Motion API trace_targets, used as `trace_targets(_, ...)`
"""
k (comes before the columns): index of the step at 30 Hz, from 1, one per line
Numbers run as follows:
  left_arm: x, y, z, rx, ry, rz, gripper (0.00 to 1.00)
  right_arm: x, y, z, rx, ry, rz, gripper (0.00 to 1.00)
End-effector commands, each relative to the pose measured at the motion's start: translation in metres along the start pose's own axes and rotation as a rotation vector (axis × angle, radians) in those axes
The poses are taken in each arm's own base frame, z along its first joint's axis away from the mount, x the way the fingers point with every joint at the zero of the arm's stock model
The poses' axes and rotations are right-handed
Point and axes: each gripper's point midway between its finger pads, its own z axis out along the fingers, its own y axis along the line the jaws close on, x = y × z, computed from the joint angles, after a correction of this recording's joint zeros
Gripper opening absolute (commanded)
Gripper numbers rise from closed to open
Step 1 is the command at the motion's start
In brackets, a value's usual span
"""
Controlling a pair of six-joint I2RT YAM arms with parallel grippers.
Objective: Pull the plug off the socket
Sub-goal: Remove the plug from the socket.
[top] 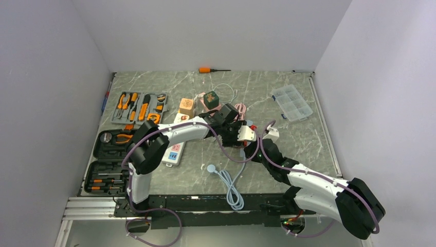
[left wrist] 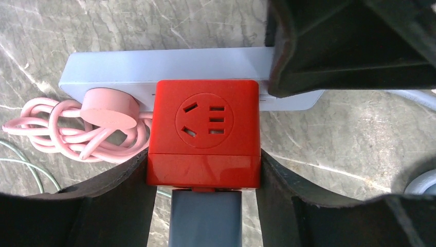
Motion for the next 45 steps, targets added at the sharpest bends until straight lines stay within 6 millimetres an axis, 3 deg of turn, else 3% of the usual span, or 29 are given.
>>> trace_targets(1, -0.015, 0.011, -0.004, -0.060, -0.048, 0.000, 0.28, 0.006, -0.001, -0.006, -0.027, 0.009, 0.024, 0.43)
trace_targets(6, -0.018, 0.010, -0.013, -0.055, -0.051, -0.035, 0.14, 0.013, -0.005, -0.012, -0.052, 0.017, 0.054, 0.61)
trace_targets(9, -0.031, 0.014, -0.024, -0.039, -0.067, -0.070, 0.09, 0.017, -0.007, -0.013, -0.056, 0.030, 0.053, 0.69)
trace_targets(14, -0.046, 0.015, -0.040, -0.044, -0.101, -0.076, 0.08, 0.005, 0.002, -0.012, -0.107, 0.009, 0.061, 0.71)
trace_targets(22, -0.053, 0.018, -0.050, -0.056, -0.117, -0.068, 0.03, -0.013, 0.025, 0.000, -0.205, 0.014, 0.113, 0.70)
trace_targets(27, -0.054, 0.020, -0.050, -0.066, -0.117, -0.063, 0.02, -0.015, 0.047, 0.005, -0.295, 0.040, 0.124, 0.66)
trace_targets(31, -0.054, 0.021, -0.050, -0.070, -0.121, -0.064, 0.03, -0.014, 0.053, 0.010, -0.314, 0.055, 0.137, 0.60)
trace_targets(39, -0.057, 0.024, -0.055, -0.082, -0.127, -0.067, 0.01, 0.001, 0.032, 0.020, -0.221, 0.085, 0.124, 0.42)
trace_targets(45, -0.059, 0.022, -0.069, -0.077, -0.138, -0.083, 0.00, 0.009, 0.007, 0.034, -0.111, 0.122, 0.132, 0.19)
